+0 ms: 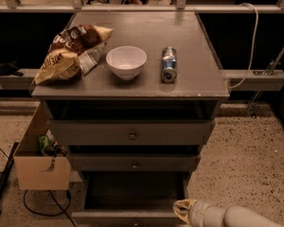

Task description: Close bottom drawer

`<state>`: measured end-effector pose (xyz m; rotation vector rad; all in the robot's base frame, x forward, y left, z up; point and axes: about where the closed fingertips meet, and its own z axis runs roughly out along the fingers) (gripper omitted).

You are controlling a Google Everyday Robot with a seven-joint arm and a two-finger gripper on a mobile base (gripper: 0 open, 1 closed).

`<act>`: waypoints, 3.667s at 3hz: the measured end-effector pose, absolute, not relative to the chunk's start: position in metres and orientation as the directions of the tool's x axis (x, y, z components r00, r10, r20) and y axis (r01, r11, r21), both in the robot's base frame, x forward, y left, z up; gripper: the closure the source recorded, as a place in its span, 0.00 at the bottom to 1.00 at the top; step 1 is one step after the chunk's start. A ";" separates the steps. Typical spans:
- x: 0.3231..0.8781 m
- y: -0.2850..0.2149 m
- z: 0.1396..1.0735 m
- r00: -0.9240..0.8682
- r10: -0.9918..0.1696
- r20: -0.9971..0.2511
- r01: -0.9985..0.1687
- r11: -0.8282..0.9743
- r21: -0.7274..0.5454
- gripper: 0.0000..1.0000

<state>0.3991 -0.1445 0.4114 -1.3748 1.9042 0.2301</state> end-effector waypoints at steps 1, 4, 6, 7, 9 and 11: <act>0.399 -0.143 0.411 -0.126 -0.736 -0.665 -0.874 0.400 -0.277 1.00; 0.401 -0.134 0.280 -0.037 -0.743 -0.668 -0.934 0.263 -0.241 1.00; 0.397 -0.130 0.265 -0.038 -0.744 -0.667 -0.943 0.247 -0.222 1.00; 0.388 -0.128 0.247 -0.047 -0.743 -0.668 -0.952 0.236 -0.195 1.00; 0.374 -0.121 0.211 -0.058 -0.742 -0.668 -0.967 0.209 -0.148 1.00; 0.382 -0.116 0.175 -0.085 -0.744 -0.663 -0.972 0.207 -0.108 0.96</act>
Offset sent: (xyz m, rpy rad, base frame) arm -0.0161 0.0205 -0.1051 -0.0210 0.0227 0.1828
